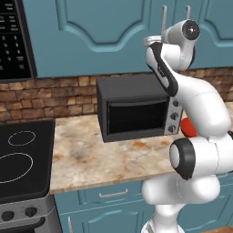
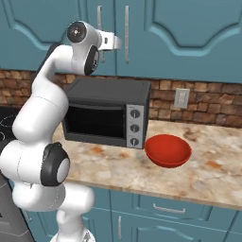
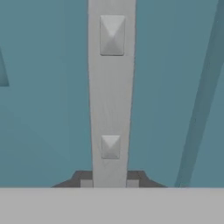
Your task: Open the cabinet and setup a tea strainer by placing it in the bowl upright.
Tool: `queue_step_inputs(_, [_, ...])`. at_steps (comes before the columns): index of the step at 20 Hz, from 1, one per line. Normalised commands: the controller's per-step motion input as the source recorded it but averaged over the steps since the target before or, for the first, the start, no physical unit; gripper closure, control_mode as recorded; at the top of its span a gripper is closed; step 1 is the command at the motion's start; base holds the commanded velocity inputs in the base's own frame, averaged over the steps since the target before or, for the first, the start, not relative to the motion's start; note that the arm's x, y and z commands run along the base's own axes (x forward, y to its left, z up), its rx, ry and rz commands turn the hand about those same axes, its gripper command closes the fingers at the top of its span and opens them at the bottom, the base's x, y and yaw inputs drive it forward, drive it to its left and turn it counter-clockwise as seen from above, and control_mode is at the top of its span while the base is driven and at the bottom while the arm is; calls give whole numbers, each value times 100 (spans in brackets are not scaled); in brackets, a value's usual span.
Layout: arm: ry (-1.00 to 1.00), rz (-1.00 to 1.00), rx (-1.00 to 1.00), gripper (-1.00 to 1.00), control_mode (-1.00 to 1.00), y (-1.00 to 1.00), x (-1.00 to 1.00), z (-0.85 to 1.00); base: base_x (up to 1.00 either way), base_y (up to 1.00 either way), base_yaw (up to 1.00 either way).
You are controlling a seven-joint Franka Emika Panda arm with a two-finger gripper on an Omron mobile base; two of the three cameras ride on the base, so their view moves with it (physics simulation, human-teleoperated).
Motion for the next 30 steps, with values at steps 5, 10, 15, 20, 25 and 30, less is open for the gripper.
queue_step_inputs(5, [0, -13, 0, 100, -100, 6, -36, 4, 0, 0, 0])
queue_step_inputs(10, [0, -16, 0, 100, -100, 23, -60, 9, 0, 0, 0])
queue_step_inputs(15, [0, -16, 0, 100, -100, 35, -81, 10, 0, 0, 0])
queue_step_inputs(20, [0, -17, 0, 100, -100, 44, -81, 1, 0, 0, 0])
queue_step_inputs(25, [0, -15, 0, 100, -100, 41, -86, 0, 0, 0, 0])
queue_step_inputs(30, [0, -11, 0, 100, -100, 36, -77, 0, 0, 0, 0])
